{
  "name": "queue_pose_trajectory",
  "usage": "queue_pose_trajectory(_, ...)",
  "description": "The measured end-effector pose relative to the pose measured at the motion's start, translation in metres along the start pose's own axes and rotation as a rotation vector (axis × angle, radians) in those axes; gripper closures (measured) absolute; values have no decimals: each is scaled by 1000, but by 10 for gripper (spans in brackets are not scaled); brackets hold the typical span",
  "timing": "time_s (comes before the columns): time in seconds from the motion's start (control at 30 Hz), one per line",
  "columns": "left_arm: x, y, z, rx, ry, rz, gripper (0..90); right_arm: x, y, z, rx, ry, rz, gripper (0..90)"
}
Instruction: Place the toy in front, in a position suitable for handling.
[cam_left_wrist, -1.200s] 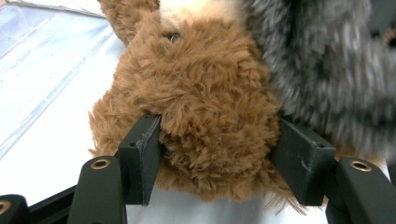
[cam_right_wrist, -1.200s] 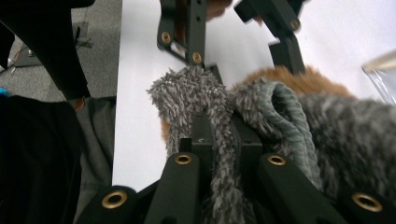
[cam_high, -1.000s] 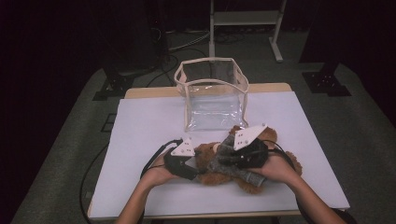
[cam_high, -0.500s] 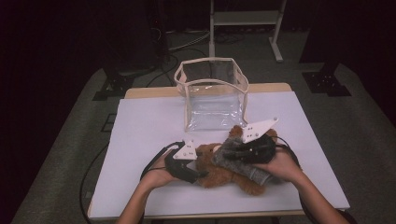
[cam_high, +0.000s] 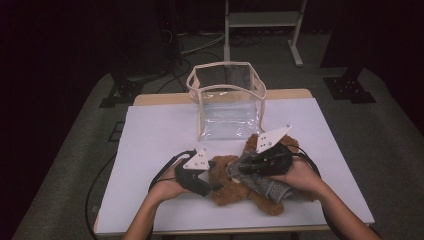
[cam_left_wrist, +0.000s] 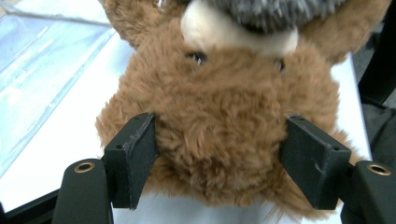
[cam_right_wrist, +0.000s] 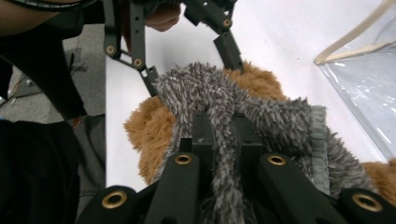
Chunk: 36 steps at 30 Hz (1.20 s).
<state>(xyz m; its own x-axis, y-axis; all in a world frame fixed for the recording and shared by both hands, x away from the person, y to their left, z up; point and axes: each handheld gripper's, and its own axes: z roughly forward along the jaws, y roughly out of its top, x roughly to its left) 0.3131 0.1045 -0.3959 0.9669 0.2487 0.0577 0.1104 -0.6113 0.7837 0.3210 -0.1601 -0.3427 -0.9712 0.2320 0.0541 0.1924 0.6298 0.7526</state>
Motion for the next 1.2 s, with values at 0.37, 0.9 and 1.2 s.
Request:
queue_pose_trajectory(0.37,1,-3,2,18,32,15,317,-13,5,5,3,-13,30,820)
queue_pose_trajectory(0.9,-2,-2,3,17,-15,16,352,-9,24,5,11,-25,-10,819)
queue_pose_trajectory(1.2,1,-1,1,8,38,25,345,-13,10,9,39,16,26,821)
